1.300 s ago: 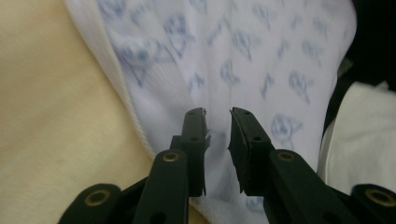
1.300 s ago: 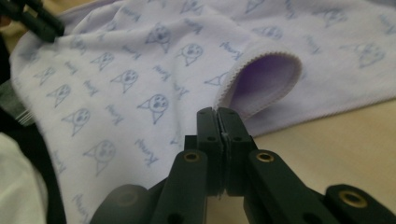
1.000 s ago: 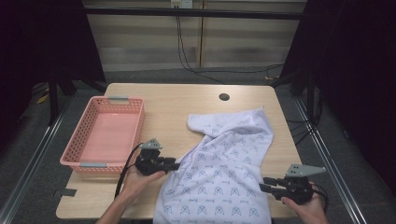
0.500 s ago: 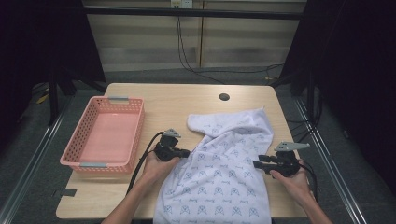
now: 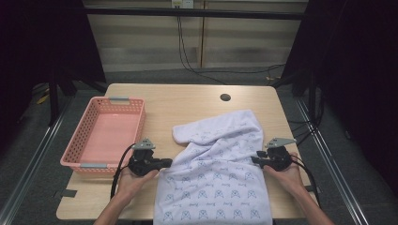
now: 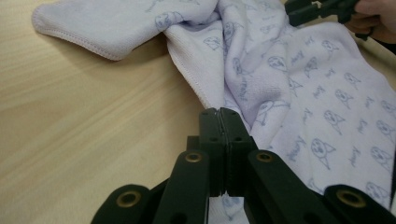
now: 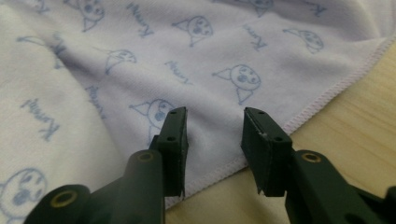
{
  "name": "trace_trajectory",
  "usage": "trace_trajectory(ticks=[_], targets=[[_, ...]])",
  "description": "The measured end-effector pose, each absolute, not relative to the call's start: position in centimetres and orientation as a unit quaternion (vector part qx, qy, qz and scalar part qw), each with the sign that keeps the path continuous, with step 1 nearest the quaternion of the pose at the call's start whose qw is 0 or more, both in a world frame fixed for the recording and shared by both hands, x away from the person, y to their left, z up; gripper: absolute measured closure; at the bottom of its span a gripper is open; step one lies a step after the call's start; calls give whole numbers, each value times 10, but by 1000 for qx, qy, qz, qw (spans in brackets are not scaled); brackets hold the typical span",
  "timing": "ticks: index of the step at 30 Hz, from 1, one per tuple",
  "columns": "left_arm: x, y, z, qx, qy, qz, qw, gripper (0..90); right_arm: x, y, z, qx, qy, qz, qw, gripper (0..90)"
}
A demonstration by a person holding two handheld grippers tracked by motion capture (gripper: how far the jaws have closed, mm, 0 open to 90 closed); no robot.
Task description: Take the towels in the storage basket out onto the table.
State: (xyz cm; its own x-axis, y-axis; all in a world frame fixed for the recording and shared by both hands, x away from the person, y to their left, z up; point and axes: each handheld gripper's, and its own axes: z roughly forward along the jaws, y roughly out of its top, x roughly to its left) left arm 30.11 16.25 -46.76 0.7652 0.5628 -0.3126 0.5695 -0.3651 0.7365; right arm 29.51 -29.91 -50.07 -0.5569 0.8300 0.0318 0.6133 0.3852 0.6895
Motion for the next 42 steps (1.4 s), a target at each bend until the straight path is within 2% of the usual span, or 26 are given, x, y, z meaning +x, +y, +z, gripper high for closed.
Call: trace_trajectory(ticks=[3, 7, 11, 12, 13, 14, 15, 20, 24, 27, 28, 30, 31, 32, 33, 34, 37, 42], targets=[[295, 169, -469, 825, 352, -4, 442, 892, 298, -304, -500, 446, 815, 329, 170, 827], [280, 177, -472, 830, 357, -8, 429, 893, 299, -317, -499, 467, 805, 320, 180, 863], [266, 178, -476, 841, 348, -11, 414, 889, 288, -333, -498, 484, 794, 331, 159, 856], [263, 178, -476, 843, 344, -11, 414, 845, 282, -332, -498, 473, 801, 332, 155, 808], [263, 178, -475, 842, 341, -14, 417, 845, 282, -332, -498, 473, 801, 332, 155, 808], [263, 178, -474, 840, 339, -10, 423, 762, 278, -330, -496, 471, 804, 332, 150, 747], [265, 178, -472, 839, 336, 0, 428, 638, 272, -327, -492, 465, 802, 343, 150, 637], [290, 159, -465, 823, 324, -6, 466, 599, 275, -322, -483, 452, 795, 375, 152, 572], [321, 119, -477, 840, 308, -18, 446, 595, 289, -304, -486, 436, 800, 392, 126, 495], [327, 108, -483, 850, 305, -7, 430, 606, 293, -297, -489, 428, 807, 389, 119, 482], [329, 106, -486, 854, 302, -8, 425, 658, 292, -294, -492, 426, 812, 383, 117, 484], [327, 105, -494, 864, 301, -10, 403, 687, 291, -293, -494, 424, 816, 374, 117, 495], [326, 106, -496, 869, 299, -8, 393, 719, 289, -293, -497, 421, 822, 367, 113, 549], [323, 108, -499, 872, 295, -7, 391, 797, 284, -294, -500, 423, 822, 365, 107, 661], [320, 111, -501, 867, 301, -7, 397, 797, 284, -294, -500, 423, 822, 365, 107, 661], [319, 114, -500, 868, 305, -10, 392, 875, 278, -295, -497, 427, 823, 361, 95, 748], [308, 115, -501, 866, 305, -25, 395, 877, 266, -294, -496, 430, 825, 357, 82, 800], [285, 115, -498, 875, 291, -45, 384, 873, 225, -293, -492, 419, 838, 342, 70, 815]])
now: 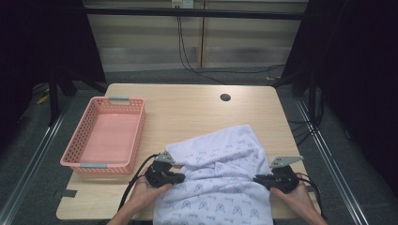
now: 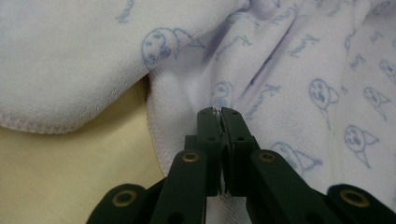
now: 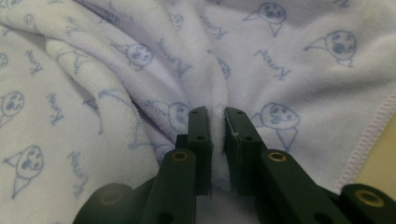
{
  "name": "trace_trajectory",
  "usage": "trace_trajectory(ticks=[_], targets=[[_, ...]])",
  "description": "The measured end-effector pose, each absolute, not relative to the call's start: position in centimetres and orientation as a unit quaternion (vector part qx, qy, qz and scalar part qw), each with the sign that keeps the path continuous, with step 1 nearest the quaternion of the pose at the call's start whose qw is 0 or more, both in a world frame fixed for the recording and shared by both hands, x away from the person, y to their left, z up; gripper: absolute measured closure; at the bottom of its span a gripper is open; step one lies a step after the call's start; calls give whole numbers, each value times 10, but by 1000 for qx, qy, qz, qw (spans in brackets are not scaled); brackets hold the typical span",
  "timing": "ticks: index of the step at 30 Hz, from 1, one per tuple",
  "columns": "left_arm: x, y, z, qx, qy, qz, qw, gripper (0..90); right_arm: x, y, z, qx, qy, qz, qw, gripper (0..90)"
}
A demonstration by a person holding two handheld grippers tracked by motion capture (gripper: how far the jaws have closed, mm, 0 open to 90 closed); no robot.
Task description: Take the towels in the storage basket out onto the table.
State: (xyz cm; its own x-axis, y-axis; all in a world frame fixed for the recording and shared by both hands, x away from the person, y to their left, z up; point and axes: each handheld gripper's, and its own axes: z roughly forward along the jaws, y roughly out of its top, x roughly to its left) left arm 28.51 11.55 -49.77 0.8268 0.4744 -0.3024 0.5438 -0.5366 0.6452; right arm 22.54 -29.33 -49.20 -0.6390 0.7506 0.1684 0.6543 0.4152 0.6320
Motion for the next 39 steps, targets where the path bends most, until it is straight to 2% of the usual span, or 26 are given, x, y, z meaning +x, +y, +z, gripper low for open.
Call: trace_trajectory(ticks=[5, 9, 12, 14, 15, 17, 21, 24, 31, 32, 39], targets=[[261, 120, -494, 882, 279, -67, 374, 871, 204, -291, -491, 409, 845, 343, 47, 810], [258, 130, -488, 874, 273, -68, 396, 837, 196, -291, -486, 396, 847, 352, 48, 701], [269, 136, -478, 854, 290, -53, 429, 804, 210, -298, -476, 403, 829, 380, 76, 645], [280, 139, -475, 847, 305, -34, 433, 763, 239, -305, -465, 414, 808, 403, 114, 623], [284, 139, -475, 846, 309, -29, 435, 763, 239, -305, -465, 414, 808, 403, 114, 623], [296, 141, -477, 837, 328, -25, 438, 707, 259, -306, -463, 418, 807, 396, 134, 588], [315, 141, -484, 837, 345, -4, 425, 658, 308, -305, -471, 435, 797, 391, 152, 558], [322, 144, -486, 831, 356, -1, 427, 611, 339, -302, -484, 447, 795, 384, 147, 518], [322, 151, -490, 824, 369, -3, 429, 549, 363, -286, -499, 444, 799, 379, 146, 444], [321, 150, -490, 825, 372, 0, 425, 510, 365, -283, -501, 442, 802, 371, 153, 423], [313, 142, -491, 834, 355, 1, 423, 474, 373, -279, -509, 438, 806, 364, 162, 420]])
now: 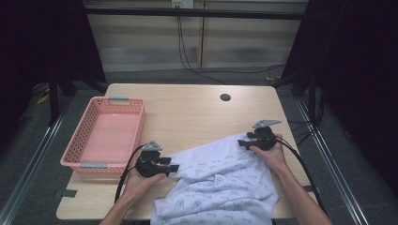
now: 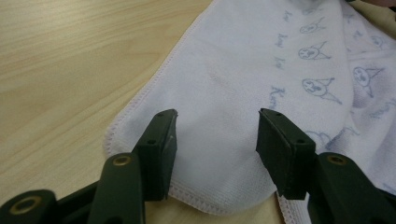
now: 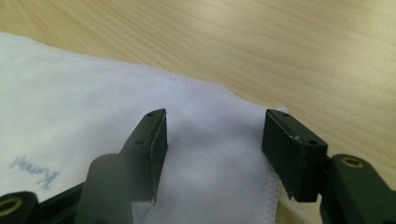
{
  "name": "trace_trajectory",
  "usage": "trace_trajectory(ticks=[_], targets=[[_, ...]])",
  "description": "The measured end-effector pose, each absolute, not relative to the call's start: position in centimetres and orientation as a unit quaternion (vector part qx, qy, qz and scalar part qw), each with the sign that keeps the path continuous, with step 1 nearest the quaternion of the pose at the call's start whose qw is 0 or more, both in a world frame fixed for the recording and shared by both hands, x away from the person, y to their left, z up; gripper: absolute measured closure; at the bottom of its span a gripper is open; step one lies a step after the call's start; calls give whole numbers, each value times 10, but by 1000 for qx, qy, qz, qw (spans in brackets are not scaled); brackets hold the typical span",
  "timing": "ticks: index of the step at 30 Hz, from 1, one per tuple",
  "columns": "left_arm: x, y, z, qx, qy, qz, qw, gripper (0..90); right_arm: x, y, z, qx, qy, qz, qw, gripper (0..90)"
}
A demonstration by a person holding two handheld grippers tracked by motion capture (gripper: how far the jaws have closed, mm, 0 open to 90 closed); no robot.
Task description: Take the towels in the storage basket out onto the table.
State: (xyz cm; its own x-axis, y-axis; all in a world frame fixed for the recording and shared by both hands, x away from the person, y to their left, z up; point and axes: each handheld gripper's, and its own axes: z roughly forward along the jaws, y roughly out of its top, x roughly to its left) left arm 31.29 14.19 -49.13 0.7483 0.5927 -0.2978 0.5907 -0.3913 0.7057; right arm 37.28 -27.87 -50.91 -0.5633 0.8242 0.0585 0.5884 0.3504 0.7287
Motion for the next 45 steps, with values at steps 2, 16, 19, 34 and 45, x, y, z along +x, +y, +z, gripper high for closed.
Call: trace_trajectory(ticks=[2, 16, 19, 34, 45], targets=[[315, 143, -492, 833, 361, 2, 420, 472, 372, -278, -509, 441, 804, 361, 170, 463], [328, 136, -501, 838, 362, 18, 407, 409, 324, -300, -502, 467, 801, 347, 142, 846], [334, 129, -501, 838, 363, 29, 405, 398, 321, -301, -502, 464, 802, 348, 143, 844], [342, 126, -494, 832, 354, 12, 427, 860, 319, -303, -498, 458, 798, 372, 124, 853], [349, 138, -426, 792, 327, 59, 512, 866, 327, -314, -442, 458, 748, 450, 169, 863]])
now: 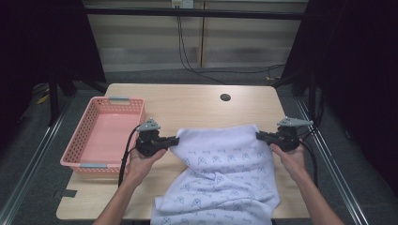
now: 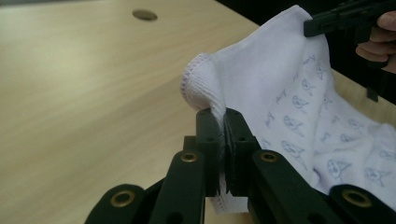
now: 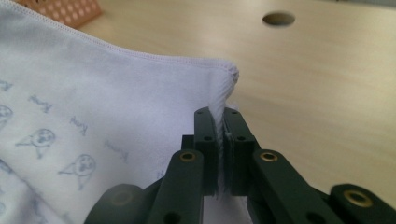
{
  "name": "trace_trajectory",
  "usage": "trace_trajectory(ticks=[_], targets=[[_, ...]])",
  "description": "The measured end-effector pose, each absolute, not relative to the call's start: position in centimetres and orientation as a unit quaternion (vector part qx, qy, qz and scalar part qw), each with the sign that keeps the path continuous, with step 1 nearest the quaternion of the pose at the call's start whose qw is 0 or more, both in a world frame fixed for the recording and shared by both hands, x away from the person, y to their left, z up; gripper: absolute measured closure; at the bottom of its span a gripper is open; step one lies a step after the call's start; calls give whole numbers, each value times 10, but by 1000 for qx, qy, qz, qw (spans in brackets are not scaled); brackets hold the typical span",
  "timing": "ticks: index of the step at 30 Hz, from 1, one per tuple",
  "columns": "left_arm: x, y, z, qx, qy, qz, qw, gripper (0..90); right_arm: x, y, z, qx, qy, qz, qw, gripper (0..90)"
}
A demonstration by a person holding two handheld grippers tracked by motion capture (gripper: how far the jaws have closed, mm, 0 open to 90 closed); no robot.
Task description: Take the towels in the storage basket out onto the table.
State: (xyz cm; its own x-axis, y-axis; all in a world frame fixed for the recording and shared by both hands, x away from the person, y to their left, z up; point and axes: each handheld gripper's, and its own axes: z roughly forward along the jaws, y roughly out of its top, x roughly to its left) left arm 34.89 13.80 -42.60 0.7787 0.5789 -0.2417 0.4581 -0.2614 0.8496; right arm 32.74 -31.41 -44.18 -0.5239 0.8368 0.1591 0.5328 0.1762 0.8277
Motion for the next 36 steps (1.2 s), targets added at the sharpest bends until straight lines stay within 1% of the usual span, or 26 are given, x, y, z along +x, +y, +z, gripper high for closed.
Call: trace_trajectory(ticks=[1, 2, 6, 7, 10, 11, 13, 17, 20, 21, 22, 23, 24, 25, 26, 27, 28, 30, 32, 36], targets=[[352, 142, -414, 783, 327, 66, 525, 866, 334, -313, -428, 453, 742, 461, 177, 863], [352, 142, -414, 783, 327, 66, 525, 866, 334, -313, -428, 453, 742, 461, 177, 863], [360, 156, -392, 759, 339, 85, 549, 866, 348, -303, -408, 446, 736, 475, 185, 863], [362, 160, -389, 758, 340, 90, 549, 867, 355, -299, -401, 442, 731, 484, 187, 863], [370, 170, -375, 757, 343, 106, 546, 867, 362, -295, -394, 440, 727, 491, 190, 864], [373, 173, -371, 756, 344, 111, 546, 866, 369, -293, -386, 437, 725, 496, 194, 864], [381, 176, -366, 754, 348, 115, 545, 866, 372, -292, -383, 435, 724, 497, 197, 864], [407, 173, -362, 753, 361, 126, 535, 866, 391, -289, -367, 434, 721, 496, 213, 864], [431, 164, -365, 757, 369, 117, 526, 863, 406, -288, -362, 444, 722, 481, 224, 864], [435, 161, -368, 756, 373, 113, 526, 833, 417, -289, -362, 454, 725, 461, 234, 850], [441, 157, -372, 756, 379, 113, 522, 833, 417, -289, -362, 454, 725, 461, 234, 850], [445, 154, -377, 755, 388, 115, 515, 768, 422, -289, -365, 462, 725, 453, 237, 801], [449, 151, -382, 754, 398, 114, 510, 669, 426, -290, -368, 470, 724, 444, 239, 720], [451, 151, -386, 753, 405, 111, 506, 605, 429, -291, -372, 477, 724, 434, 242, 665], [452, 149, -388, 755, 408, 117, 500, 587, 430, -294, -377, 485, 722, 427, 247, 647], [453, 149, -390, 755, 411, 120, 496, 562, 431, -297, -382, 492, 720, 424, 245, 607], [451, 149, -393, 754, 411, 113, 499, 527, 429, -303, -391, 502, 715, 425, 237, 581], [448, 149, -394, 756, 408, 112, 499, 534, 426, -304, -395, 499, 719, 426, 229, 578], [439, 150, -397, 765, 401, 108, 493, 541, 415, -306, -400, 491, 726, 424, 229, 550], [411, 151, -408, 776, 380, 83, 497, 583, 382, -309, -410, 467, 743, 431, 208, 516]])
